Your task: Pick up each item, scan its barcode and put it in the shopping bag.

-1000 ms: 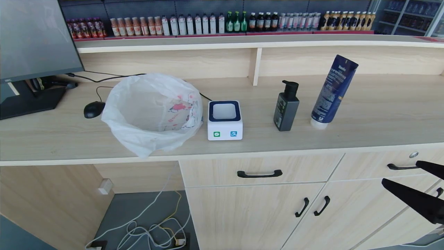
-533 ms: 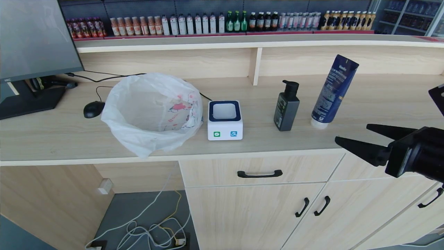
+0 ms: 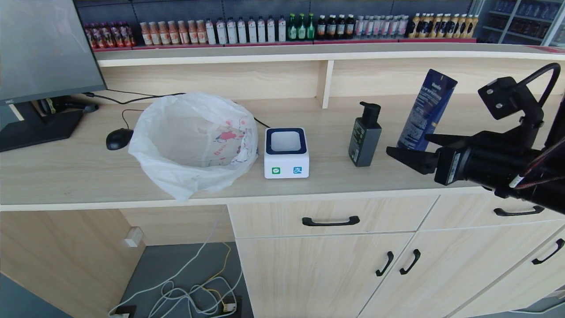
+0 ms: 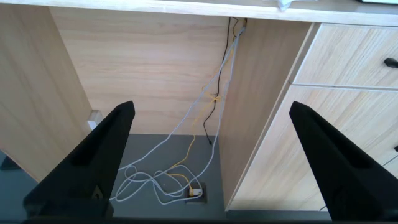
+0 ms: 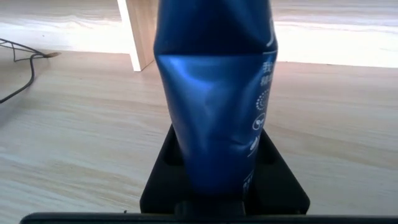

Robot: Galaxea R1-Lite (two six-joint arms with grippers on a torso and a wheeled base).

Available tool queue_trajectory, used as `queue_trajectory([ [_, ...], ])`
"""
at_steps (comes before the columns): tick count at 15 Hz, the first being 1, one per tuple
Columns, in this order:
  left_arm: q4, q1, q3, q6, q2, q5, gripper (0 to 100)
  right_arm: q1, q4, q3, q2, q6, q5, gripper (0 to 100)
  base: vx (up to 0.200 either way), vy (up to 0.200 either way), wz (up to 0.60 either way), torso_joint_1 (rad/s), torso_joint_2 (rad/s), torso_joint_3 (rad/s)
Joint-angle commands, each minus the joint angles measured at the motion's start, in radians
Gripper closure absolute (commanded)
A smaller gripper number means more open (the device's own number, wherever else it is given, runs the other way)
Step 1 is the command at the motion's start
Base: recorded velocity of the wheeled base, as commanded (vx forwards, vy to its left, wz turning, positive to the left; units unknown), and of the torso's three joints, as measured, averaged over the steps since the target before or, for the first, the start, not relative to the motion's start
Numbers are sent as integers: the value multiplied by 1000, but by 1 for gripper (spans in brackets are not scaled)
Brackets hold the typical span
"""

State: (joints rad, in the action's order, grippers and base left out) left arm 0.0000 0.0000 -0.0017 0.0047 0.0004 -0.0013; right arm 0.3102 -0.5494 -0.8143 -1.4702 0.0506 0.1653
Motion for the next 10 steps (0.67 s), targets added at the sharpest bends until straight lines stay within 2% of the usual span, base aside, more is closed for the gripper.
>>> queue_trajectory([
  [1, 0, 0, 0, 0, 0, 0, 0, 0, -3, -46, -59, 9, -7, 0, 0, 0, 0, 0, 0, 0],
  [2, 0, 0, 2, 0, 0, 0, 0, 18, -46, -125, -117, 29, -53, 0, 0, 0, 0, 0, 0, 0],
  [4, 0, 0, 0, 0, 0, 0, 0, 27, -184, -164, -162, 25, -63, 0, 0, 0, 0, 0, 0, 0],
  [10, 0, 0, 0, 0, 0, 0, 0, 24, -535, -65, -237, 25, -116, 0, 0, 0, 0, 0, 0, 0],
])
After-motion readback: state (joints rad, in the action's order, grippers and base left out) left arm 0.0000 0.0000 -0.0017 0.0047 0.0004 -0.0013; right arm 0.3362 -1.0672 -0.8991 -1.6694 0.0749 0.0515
